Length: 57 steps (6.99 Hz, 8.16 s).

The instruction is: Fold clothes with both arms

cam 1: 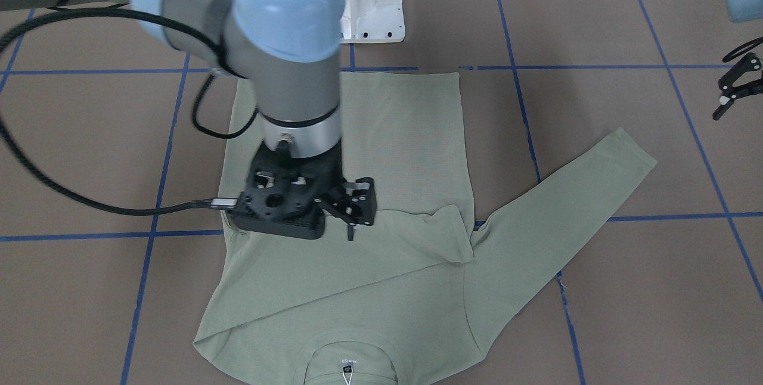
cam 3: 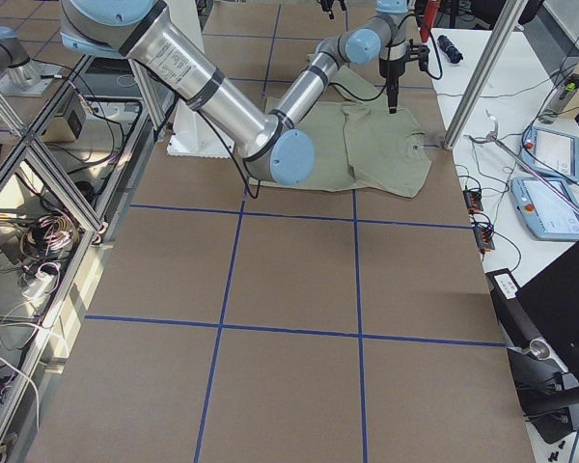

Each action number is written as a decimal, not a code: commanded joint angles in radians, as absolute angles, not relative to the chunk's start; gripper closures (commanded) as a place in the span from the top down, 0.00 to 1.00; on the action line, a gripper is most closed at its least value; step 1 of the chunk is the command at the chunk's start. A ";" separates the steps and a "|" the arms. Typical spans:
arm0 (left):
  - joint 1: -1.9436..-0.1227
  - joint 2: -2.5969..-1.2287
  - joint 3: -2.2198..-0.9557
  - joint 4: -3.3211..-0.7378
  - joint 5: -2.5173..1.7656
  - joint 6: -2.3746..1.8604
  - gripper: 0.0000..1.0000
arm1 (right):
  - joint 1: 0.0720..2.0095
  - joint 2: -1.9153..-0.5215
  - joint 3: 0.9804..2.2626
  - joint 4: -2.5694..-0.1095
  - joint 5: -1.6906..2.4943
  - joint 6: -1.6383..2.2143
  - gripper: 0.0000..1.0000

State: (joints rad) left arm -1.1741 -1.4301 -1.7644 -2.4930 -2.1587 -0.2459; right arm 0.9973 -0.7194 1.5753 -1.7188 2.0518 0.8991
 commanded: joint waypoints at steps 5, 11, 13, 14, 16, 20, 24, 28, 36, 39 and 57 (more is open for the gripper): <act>-0.744 -1.246 -1.692 -2.678 -1.804 -0.347 1.00 | 1.158 -1.207 1.945 -1.726 2.145 0.476 1.00; -0.738 -1.359 -1.594 -2.680 -1.804 -0.342 0.86 | 1.158 -1.206 1.944 -1.723 2.143 0.480 1.00; -0.739 -1.351 -1.595 -2.681 -1.804 -0.341 0.60 | 1.158 -1.206 1.945 -1.723 2.143 0.483 1.00; -0.739 -1.344 -1.600 -2.683 -1.805 -0.338 0.40 | 1.158 -1.207 1.945 -1.724 2.141 0.485 1.00; -0.742 -1.325 -1.603 -2.735 -1.805 -0.341 0.00 | 1.158 -1.207 1.945 -1.724 2.141 0.485 1.00; -0.866 -1.409 -1.732 -2.726 -1.807 -0.385 0.00 | 1.158 -1.212 1.945 -1.724 2.141 0.485 1.00; -0.874 -1.963 -1.685 -2.296 -1.804 -0.725 0.00 | 1.158 -1.220 1.941 -1.723 2.140 0.486 1.00; -0.737 -2.496 -1.436 -2.040 -1.669 -1.024 0.00 | 1.158 -1.221 1.939 -1.723 2.140 0.489 1.00; -0.480 -2.559 -1.242 -2.386 -1.528 -0.885 1.00 | 1.158 -1.226 1.940 -1.715 2.138 0.489 1.00; -0.587 -2.499 -1.461 -1.957 -1.710 -0.756 1.00 | 1.051 -1.158 1.930 -1.713 2.126 0.608 1.00; -0.919 -1.963 -1.792 -1.990 -2.086 -0.316 1.00 | 0.577 -0.540 1.042 -1.529 1.520 0.930 0.44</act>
State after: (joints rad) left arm -0.9189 -1.9635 -1.7923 -1.9895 -2.0862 -0.3160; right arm 0.5770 -0.5372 1.0438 -1.5292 1.5256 0.9407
